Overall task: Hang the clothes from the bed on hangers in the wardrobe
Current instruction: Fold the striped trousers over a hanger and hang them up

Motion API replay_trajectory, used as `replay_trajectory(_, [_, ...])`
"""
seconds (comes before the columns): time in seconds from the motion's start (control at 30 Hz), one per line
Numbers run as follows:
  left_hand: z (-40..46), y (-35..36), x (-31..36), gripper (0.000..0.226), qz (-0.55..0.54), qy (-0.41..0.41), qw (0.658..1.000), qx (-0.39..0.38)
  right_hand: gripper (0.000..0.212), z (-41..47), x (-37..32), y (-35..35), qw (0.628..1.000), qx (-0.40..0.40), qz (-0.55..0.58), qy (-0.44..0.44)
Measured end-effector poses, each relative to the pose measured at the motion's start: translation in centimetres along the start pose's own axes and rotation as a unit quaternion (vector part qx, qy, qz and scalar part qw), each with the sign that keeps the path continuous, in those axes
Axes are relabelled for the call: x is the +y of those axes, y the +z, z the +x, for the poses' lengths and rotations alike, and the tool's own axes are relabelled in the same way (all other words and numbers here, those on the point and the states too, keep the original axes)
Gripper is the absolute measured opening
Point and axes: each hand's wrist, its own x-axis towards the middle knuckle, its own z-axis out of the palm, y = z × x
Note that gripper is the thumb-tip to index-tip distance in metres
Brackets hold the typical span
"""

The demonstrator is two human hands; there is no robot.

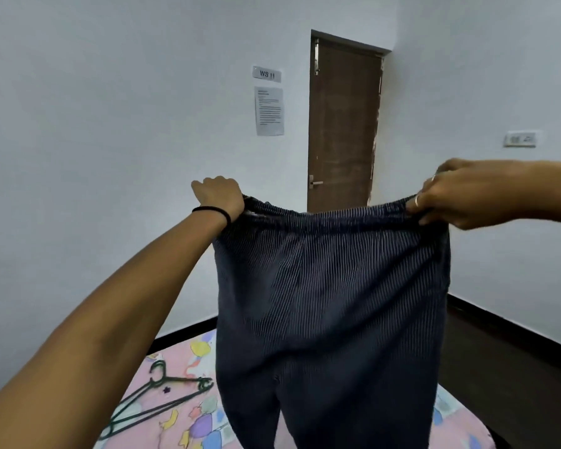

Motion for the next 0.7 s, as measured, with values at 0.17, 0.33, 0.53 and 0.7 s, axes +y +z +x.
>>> replay_trajectory(0.17, [-0.3, -1.3, 0.5, 0.03, -0.089, 0.07, 0.992, 0.056, 0.013, -1.7, 4.9, 3.8, 0.993, 0.076, 0.068, 0.05])
replay_trajectory(0.33, [0.2, -6.1, 0.6, 0.073, -0.171, 0.079, 0.975, 0.12, 0.01, -2.9, 8.1, 4.5, 0.968, 0.211, 0.059, 0.127])
replay_trajectory(0.53, [2.6, -14.0, -0.7, 0.097, -0.256, 0.147, 0.948, 0.117, 0.039, -3.5, 11.4, 3.3, 0.909, 0.272, -0.053, 0.311])
replay_trajectory(0.7, [3.1, -17.9, -1.0, 0.027, -0.173, 0.224, 0.931, 0.231, 0.032, -2.7, 13.5, 1.8, 0.838, 0.303, -0.025, 0.454])
